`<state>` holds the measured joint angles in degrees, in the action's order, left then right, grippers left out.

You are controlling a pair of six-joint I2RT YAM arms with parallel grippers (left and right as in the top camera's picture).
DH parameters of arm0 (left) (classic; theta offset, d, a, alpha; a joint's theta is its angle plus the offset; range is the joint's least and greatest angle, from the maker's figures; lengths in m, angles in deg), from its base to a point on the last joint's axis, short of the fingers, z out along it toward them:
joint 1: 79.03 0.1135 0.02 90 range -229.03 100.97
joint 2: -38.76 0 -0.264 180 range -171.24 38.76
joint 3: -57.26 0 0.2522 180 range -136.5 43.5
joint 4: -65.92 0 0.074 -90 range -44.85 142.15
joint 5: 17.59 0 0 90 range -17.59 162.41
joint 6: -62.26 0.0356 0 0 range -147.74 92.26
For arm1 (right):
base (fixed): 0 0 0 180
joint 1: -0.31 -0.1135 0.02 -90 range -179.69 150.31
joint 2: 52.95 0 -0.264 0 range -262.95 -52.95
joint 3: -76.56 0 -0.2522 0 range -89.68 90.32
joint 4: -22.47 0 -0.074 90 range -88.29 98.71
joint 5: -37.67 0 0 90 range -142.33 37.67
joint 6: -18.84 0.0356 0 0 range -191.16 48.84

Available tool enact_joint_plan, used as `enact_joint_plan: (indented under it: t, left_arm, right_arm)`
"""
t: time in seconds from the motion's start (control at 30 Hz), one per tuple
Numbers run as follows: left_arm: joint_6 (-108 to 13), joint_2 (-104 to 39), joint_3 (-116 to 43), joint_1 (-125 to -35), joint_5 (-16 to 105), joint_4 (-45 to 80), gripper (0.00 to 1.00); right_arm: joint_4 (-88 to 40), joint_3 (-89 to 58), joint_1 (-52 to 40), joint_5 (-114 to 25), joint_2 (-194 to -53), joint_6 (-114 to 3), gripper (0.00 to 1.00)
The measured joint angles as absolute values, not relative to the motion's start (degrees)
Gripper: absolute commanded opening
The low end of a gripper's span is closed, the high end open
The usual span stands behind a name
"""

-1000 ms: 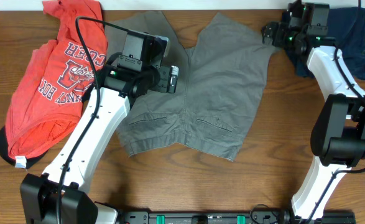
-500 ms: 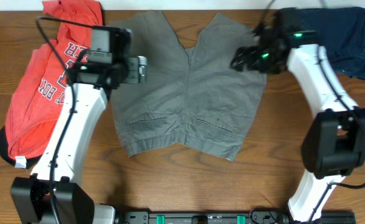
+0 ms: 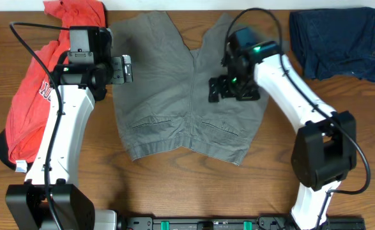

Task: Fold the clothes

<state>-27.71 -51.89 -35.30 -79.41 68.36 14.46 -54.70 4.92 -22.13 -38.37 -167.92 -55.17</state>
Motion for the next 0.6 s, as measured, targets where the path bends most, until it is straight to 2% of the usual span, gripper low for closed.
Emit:
enact_joint_plan:
  t: [0.2,0.6]
  left_arm:
    - [-27.56,-51.89,-35.3,-79.3,68.36,14.2,1.0]
    - [-27.69,-51.89,-35.3,-79.24,68.36,13.35,0.98]
  right_arm:
    - [-53.13,-0.89,-26.23,-39.53,-167.92,-53.29,0.99]
    - [-51.4,-9.24,-28.49,-40.17,-167.92,-51.17,0.99]
